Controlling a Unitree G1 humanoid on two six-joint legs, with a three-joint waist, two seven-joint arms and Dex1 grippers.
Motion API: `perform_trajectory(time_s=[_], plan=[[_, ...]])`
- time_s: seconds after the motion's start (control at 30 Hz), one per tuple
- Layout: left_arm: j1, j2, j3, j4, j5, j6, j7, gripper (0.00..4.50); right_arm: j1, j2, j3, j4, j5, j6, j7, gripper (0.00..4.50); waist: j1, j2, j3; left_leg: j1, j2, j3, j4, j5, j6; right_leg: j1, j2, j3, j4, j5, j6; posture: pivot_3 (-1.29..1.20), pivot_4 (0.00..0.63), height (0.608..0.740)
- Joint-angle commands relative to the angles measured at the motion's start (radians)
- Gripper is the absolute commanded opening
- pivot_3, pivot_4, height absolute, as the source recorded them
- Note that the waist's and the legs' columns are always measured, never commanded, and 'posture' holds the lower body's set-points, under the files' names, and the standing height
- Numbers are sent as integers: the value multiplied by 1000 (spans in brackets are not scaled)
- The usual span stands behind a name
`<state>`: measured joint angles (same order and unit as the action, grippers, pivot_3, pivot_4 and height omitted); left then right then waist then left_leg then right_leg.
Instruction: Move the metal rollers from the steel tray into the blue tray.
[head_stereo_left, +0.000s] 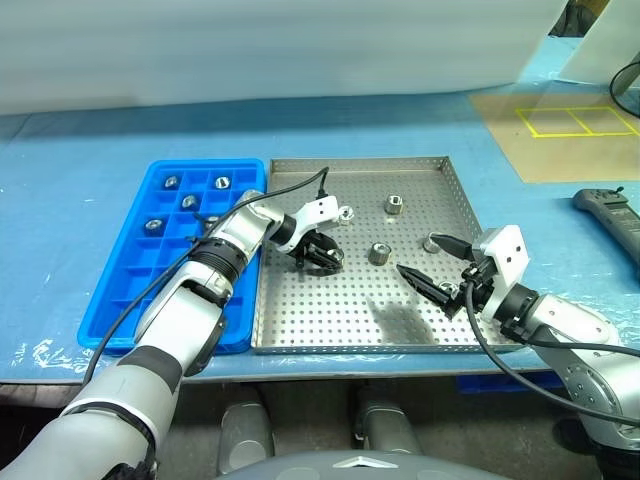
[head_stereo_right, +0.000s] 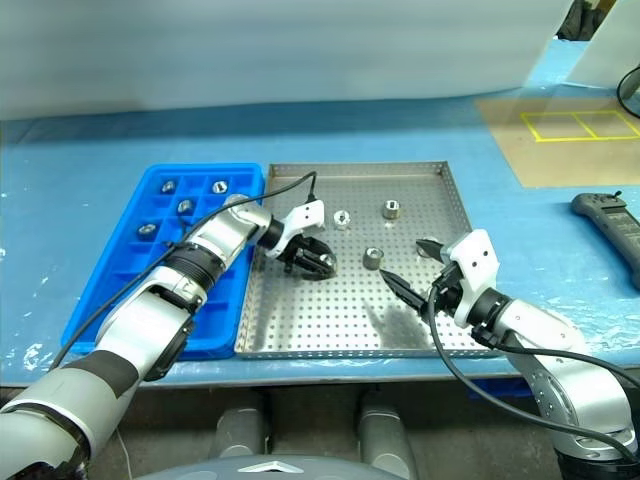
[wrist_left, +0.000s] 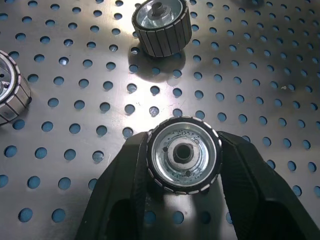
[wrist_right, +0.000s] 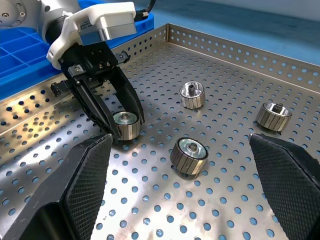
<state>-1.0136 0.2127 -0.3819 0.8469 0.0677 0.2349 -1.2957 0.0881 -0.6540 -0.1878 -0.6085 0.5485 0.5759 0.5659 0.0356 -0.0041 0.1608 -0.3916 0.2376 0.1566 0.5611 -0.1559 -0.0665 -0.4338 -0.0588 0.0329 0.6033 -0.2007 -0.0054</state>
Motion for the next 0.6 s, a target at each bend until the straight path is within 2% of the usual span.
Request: perform_trajectory(time_s=[0.03,0.23,0.6], plan=[[-18,4,3,-8,12,-14,-1,1706,-3,2,-13,-57,5,-15,-1,4500,0,0,0,0,0,0,0,0,0,0,0,0,0,0,0,-343,150,740],[-21,9,35,-44,-18,17,11,1706,-10,-2,-5,-62,18,-7,11,4500,0,0,0,0,0,0,0,0,0,0,0,0,0,0,0,-331,150,740],[35,86,109,-310,-89,180,40,1706,-132,-3,84,22,-3,-17,83,4500,2,0,0,-2,0,0,-1,0,0,-2,0,0,0,0,0,-228,150,740]])
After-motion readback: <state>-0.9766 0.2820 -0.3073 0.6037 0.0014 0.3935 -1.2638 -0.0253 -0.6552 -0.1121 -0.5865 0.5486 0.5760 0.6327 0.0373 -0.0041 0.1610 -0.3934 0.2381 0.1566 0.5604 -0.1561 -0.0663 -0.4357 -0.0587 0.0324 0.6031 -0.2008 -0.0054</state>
